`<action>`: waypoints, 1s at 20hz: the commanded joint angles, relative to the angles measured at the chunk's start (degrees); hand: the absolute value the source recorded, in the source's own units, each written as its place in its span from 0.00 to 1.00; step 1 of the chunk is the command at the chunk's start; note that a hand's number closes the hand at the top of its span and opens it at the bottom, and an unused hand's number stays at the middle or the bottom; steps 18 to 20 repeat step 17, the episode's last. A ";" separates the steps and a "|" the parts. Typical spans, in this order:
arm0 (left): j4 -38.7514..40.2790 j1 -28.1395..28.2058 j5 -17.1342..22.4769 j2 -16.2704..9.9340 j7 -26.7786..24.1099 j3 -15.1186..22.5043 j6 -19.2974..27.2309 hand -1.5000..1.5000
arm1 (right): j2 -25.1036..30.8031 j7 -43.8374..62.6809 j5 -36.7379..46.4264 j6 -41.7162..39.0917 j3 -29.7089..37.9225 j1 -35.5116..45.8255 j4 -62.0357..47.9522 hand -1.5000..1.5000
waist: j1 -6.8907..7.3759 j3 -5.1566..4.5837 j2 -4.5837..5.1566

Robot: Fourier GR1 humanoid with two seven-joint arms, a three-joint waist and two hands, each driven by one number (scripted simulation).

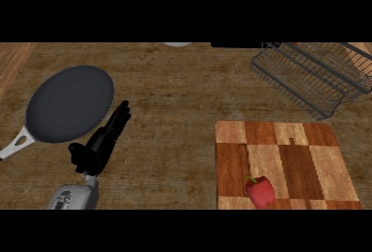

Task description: Pick the sweet potato from the cutting board and place it in the tiered basket

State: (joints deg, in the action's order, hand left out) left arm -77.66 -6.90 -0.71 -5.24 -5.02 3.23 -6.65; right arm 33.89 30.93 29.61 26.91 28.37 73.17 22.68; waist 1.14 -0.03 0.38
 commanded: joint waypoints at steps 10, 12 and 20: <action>0.41 3.68 0.47 -1.02 -1.43 -2.41 0.72 0.50 | 9.50 -4.32 -6.89 4.33 6.02 -17.13 21.76 0.00 | -4.15 -0.02 -1.54; 0.54 3.61 0.63 -0.81 -2.72 -2.19 0.13 0.50 | 11.65 -7.57 -11.64 0.26 10.26 -23.68 24.80 0.00 | -4.62 0.04 -1.39; -2.88 4.08 1.80 -1.98 0.95 -3.34 0.11 0.50 | 16.20 -7.55 -18.39 -12.26 16.04 -38.10 33.86 0.00 | -4.99 0.06 -1.52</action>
